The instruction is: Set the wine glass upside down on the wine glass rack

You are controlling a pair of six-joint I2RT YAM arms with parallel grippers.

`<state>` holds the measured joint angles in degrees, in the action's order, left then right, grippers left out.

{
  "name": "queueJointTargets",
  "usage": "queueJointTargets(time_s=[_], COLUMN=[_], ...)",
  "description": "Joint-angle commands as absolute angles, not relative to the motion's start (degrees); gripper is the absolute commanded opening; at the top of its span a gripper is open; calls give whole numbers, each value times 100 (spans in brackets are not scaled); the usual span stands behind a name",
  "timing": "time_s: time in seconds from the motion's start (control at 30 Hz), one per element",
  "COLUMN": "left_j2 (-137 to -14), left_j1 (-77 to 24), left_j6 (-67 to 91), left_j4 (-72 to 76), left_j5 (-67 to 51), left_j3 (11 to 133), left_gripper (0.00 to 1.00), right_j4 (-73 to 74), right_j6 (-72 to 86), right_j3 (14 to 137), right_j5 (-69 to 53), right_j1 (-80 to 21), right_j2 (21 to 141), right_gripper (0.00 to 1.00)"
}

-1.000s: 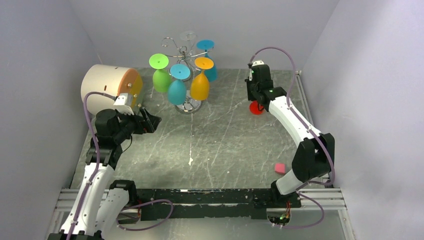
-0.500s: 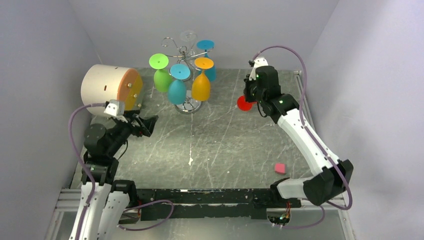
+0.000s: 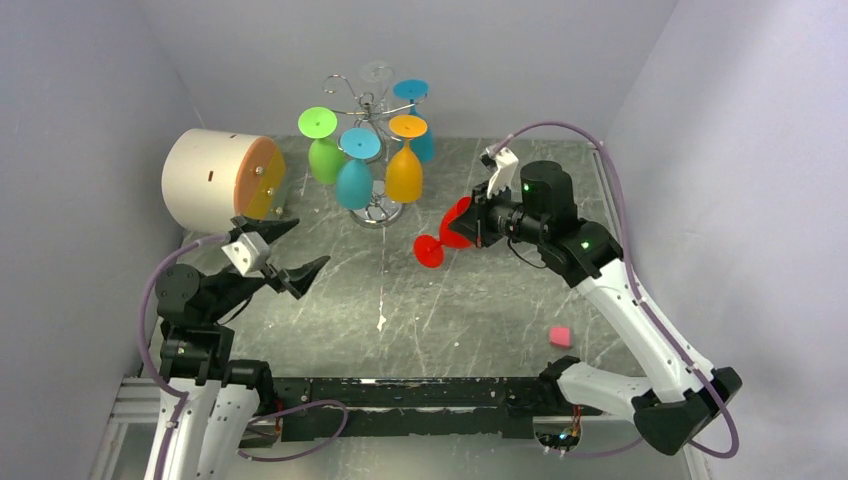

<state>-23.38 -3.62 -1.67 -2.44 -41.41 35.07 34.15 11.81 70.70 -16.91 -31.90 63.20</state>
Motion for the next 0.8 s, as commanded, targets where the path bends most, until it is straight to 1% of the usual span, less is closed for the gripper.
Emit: queueJointTargets(time_s=[0.0, 0.07, 0.13, 0.17, 0.23, 0.37, 0.47, 0.6, 0.67, 0.77], left_j2=[-2362, -2432, -2472, -2482, -2476, -2402, -2390, -2421, -2367, -2299], left_j1=[-352, -352, -352, -352, -352, -352, -358, -470, -495, -501], left_j6=[-386, -576, -794, -786, -830, -1127, -1731, -2966, -3509, -3873], left_j4=[245, 54, -145, -197, -266, -528, -965, -2032, -2439, -2591], left_j5=[-5559, -5661, -5781, -5854, -6178, -6644, -7049, -7677, -7822, -7912], left_j3=[3462, 3528, 3579, 3605, 3650, 3710, 3758, 3877, 3943, 3914], left_gripper=[91, 93, 99, 99, 99, 100, 96, 90, 90, 88], right_j4=[2923, 2638, 2228, 1961, 1421, 946, 993, 1032, 1188, 1194], right_j6=[1387, 1524, 1850, 2074, 2510, 2829, 2779, 2847, 2808, 2830], right_j3=[7064, 7011, 6894, 6814, 6634, 6598, 6820, 7149, 7396, 7576], right_j5=[-3083, -3661, -4375, -4725, -5056, -5291, -5423, -5585, -5642, -5633], right_j1=[-3213, -3219, -3222, -3230, -3270, -3351, -3426, -3622, -3704, -3825], right_j2=[6203, 6273, 6354, 6381, 6427, 6571, 6702, 6919, 7061, 7168], right_gripper=[0, 0, 0, 0, 0, 0, 0, 0, 0, 0])
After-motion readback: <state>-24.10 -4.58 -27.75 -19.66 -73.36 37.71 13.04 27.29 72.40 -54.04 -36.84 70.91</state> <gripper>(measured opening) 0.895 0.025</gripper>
